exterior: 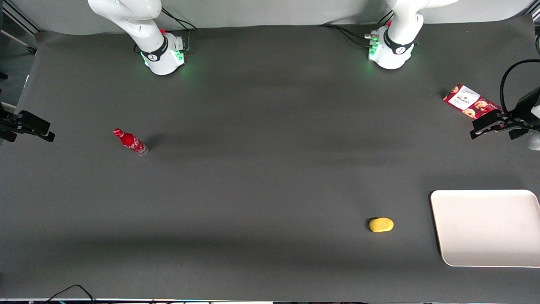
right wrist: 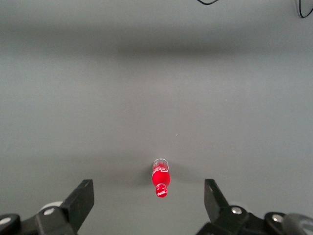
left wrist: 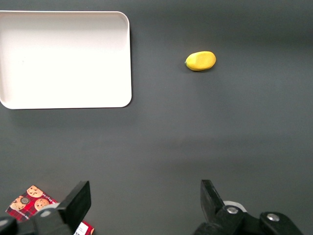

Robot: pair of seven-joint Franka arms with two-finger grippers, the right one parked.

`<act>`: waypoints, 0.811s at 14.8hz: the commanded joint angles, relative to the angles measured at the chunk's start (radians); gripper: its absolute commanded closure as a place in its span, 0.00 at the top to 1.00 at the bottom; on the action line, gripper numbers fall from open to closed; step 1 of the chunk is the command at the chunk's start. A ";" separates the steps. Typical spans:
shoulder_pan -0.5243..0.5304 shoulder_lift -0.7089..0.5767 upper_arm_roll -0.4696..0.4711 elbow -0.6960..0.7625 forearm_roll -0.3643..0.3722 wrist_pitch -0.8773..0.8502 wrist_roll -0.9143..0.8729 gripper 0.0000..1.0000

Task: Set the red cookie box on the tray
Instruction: 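Move the left gripper down toward the red plaid cookie box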

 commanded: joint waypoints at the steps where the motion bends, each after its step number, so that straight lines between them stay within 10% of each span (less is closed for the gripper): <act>1: 0.004 0.007 0.000 0.018 -0.007 -0.016 0.021 1.00; 7: 0.013 -0.054 0.049 -0.158 0.029 -0.025 -0.002 1.00; 12: 0.006 -0.085 0.323 -0.362 0.066 0.076 0.007 1.00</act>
